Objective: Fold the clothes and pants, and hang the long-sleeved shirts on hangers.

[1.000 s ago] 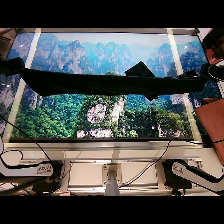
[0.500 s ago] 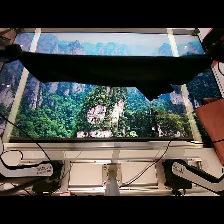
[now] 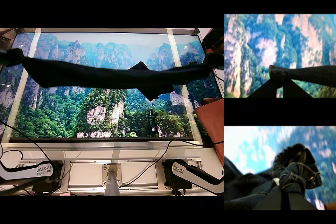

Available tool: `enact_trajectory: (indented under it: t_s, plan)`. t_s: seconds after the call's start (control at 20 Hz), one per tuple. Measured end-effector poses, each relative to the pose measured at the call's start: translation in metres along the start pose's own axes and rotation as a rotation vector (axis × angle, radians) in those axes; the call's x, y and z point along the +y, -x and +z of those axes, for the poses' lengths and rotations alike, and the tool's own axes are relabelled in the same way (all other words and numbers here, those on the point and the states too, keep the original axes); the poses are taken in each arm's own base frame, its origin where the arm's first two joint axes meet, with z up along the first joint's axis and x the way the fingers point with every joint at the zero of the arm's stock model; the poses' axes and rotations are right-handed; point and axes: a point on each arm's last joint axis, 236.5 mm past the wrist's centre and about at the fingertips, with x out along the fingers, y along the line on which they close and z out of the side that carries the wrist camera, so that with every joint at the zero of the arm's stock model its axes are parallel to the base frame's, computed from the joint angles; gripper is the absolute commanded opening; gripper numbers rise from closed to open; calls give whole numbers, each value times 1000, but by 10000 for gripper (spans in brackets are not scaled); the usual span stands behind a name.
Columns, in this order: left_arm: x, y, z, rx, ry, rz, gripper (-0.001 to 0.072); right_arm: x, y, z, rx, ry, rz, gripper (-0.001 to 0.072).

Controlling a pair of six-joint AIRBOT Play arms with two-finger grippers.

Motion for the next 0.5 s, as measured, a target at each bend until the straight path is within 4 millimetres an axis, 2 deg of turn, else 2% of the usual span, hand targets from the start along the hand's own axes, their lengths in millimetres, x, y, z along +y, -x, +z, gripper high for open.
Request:
enact_trajectory:
  t_s: [0.15,0.25,0.4,0.5]
  plan:
    - [10,-3,-58,245,-50,28,30,-3,-3,-68,258,27,-13,55]
    - [16,-7,-94,391,-49,36,29,-3,-7,-120,435,41,-13,55]
    - [19,-11,-149,593,-21,33,29,-1,-2,-191,673,54,-9,55]
    - [17,-7,-187,738,-2,18,30,-1,7,-223,793,62,-8,55]
